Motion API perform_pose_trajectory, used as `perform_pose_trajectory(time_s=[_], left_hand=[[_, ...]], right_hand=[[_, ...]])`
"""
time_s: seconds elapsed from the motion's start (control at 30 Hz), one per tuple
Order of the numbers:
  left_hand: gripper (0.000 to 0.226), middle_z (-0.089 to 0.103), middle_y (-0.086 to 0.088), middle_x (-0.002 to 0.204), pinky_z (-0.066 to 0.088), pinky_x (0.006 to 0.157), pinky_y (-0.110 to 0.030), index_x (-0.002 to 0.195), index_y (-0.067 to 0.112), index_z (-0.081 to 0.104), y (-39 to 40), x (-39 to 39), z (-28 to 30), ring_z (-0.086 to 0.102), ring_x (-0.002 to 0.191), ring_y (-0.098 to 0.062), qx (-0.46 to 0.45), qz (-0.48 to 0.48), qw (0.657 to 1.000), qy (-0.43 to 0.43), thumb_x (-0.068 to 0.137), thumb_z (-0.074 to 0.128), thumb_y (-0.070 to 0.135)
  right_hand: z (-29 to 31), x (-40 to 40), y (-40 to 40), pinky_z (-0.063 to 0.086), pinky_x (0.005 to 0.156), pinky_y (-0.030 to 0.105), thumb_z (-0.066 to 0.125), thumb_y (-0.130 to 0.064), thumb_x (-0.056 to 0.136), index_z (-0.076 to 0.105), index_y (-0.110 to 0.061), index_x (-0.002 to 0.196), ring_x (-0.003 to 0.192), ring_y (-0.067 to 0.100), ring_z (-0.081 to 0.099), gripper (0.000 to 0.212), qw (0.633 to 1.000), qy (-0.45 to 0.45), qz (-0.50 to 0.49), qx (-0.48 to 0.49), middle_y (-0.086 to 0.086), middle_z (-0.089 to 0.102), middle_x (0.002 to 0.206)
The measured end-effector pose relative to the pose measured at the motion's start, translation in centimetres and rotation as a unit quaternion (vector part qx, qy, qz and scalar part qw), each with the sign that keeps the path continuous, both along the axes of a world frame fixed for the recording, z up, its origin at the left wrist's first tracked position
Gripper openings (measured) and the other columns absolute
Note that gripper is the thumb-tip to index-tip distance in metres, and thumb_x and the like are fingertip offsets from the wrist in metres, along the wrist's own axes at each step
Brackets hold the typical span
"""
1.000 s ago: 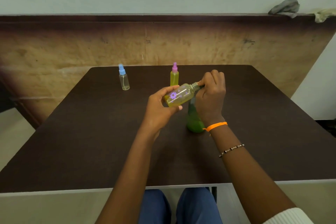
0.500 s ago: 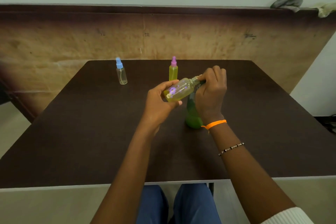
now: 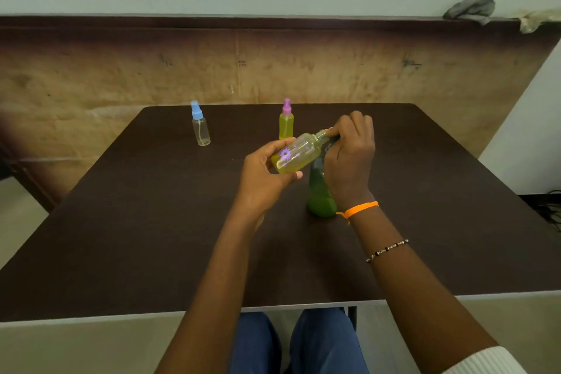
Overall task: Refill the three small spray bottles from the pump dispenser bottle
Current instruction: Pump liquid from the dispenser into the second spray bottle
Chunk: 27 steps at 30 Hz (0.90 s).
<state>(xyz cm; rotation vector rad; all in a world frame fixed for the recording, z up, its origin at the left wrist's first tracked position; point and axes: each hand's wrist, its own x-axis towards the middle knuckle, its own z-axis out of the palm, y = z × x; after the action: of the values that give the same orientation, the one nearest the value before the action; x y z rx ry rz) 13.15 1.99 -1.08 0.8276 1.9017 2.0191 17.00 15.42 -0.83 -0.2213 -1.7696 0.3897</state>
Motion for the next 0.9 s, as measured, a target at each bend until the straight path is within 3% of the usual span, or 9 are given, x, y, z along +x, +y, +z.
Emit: perform_pose_trajectory(time_s=[0.1, 0.3, 0.5, 0.67, 0.9], left_hand=[[0.057, 0.067, -0.003, 0.109, 0.053, 0.086, -0.025, 0.113, 0.02, 0.061, 0.1, 0.0, 0.1, 0.062, 0.099, -0.01, 0.002, 0.0, 1.0, -0.001, 0.069, 0.069, -0.015], [0.057, 0.068, -0.001, 0.108, 0.054, 0.083, -0.023, 0.112, 0.021, 0.062, -0.2, 0.0, -0.2, 0.063, 0.099, -0.01, -0.008, 0.004, 1.0, 0.001, 0.068, 0.07, -0.015], [0.057, 0.067, -0.002, 0.11, 0.054, 0.088, -0.028, 0.115, 0.021, 0.061, -0.2, 0.4, 0.1, 0.063, 0.102, -0.013, 0.0, 0.001, 1.0, -0.01, 0.07, 0.07, -0.013], [0.056, 0.067, -0.002, 0.112, 0.053, 0.086, -0.027, 0.117, 0.018, 0.062, 0.0, 0.2, -0.5, 0.063, 0.104, -0.014, -0.009, 0.002, 1.0, -0.016, 0.07, 0.071, -0.012], [0.056, 0.067, -0.003, 0.111, 0.054, 0.082, -0.022, 0.117, 0.017, 0.061, 0.0, 0.1, -0.2, 0.063, 0.102, -0.013, -0.005, 0.002, 1.0, -0.005, 0.07, 0.07, -0.013]], right_hand=[[0.3, 0.2, 0.2, 0.03, 0.058, 0.031, 0.033, 0.005, 0.072, 0.05, 0.001, 0.063, 0.069, 0.021, 0.034, 0.02, 1.0, -0.004, 0.013, -0.007, 0.015, 0.047, 0.067], [-1.3, 0.2, -0.2, 0.033, 0.054, 0.038, 0.037, 0.005, 0.081, 0.05, 0.001, 0.062, 0.065, 0.027, 0.037, 0.023, 1.0, 0.018, -0.011, 0.003, 0.017, 0.047, 0.066], [0.1, 0.1, 0.1, 0.03, 0.058, 0.031, 0.033, 0.004, 0.072, 0.051, 0.0, 0.063, 0.069, 0.022, 0.035, 0.02, 1.0, 0.004, 0.007, -0.013, 0.014, 0.048, 0.067], [-1.2, -0.3, -0.2, 0.03, 0.057, 0.032, 0.037, 0.003, 0.08, 0.049, -0.001, 0.064, 0.068, 0.022, 0.033, 0.021, 0.999, 0.008, -0.036, 0.002, 0.017, 0.047, 0.068], [0.2, 0.1, -0.2, 0.026, 0.059, 0.028, 0.033, 0.002, 0.073, 0.048, -0.002, 0.064, 0.069, 0.02, 0.031, 0.018, 0.999, -0.016, -0.026, 0.013, 0.015, 0.047, 0.068]])
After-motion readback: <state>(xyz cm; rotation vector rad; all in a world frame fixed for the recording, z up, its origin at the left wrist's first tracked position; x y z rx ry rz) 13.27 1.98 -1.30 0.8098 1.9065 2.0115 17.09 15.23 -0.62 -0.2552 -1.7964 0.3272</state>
